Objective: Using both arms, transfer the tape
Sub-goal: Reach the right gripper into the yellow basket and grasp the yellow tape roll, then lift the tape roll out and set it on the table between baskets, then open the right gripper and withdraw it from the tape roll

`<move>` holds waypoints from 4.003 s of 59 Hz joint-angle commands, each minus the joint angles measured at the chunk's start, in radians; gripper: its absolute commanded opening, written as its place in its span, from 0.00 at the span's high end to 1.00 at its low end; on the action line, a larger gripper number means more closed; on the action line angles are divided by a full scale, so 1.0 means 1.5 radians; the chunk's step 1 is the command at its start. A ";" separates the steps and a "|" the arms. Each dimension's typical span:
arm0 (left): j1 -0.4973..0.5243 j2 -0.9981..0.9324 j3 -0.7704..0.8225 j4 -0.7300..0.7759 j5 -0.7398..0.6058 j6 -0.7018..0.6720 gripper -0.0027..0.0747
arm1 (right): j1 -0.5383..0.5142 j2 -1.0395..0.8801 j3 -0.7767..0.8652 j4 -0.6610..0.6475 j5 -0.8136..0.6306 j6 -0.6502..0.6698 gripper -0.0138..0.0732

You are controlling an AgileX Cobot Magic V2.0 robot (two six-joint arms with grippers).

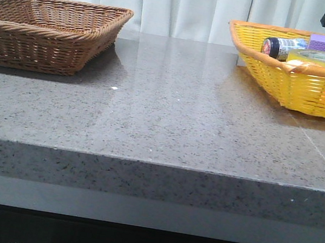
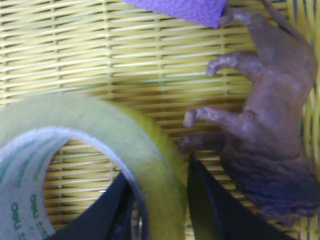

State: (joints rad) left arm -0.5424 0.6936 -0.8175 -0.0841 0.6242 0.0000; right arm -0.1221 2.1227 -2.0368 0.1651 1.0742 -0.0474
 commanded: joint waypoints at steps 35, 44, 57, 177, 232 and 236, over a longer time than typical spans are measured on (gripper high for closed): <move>-0.005 0.003 -0.023 -0.008 -0.051 -0.004 0.24 | 0.051 -0.190 -0.095 0.089 0.063 -0.058 0.68; -0.005 0.003 -0.023 -0.008 -0.051 -0.004 0.24 | 0.144 -0.224 -0.095 0.089 0.068 -0.109 0.68; -0.005 0.003 -0.023 -0.008 -0.051 -0.004 0.24 | 0.288 -0.216 -0.083 0.066 0.075 -0.128 0.68; -0.005 0.003 -0.023 -0.008 -0.051 -0.004 0.24 | 0.409 -0.563 0.308 -0.007 -0.124 -0.009 0.36; -0.005 0.003 -0.023 -0.012 -0.061 -0.004 0.24 | 0.409 -1.023 0.821 -0.008 -0.363 -0.009 0.36; -0.005 0.009 -0.024 -0.008 -0.072 -0.004 0.24 | 0.409 -1.023 0.821 -0.008 -0.363 -0.009 0.36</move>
State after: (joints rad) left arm -0.5424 0.6964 -0.8175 -0.0859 0.6117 0.0000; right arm 0.4929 0.5893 -0.7807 0.1437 0.6094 -0.0626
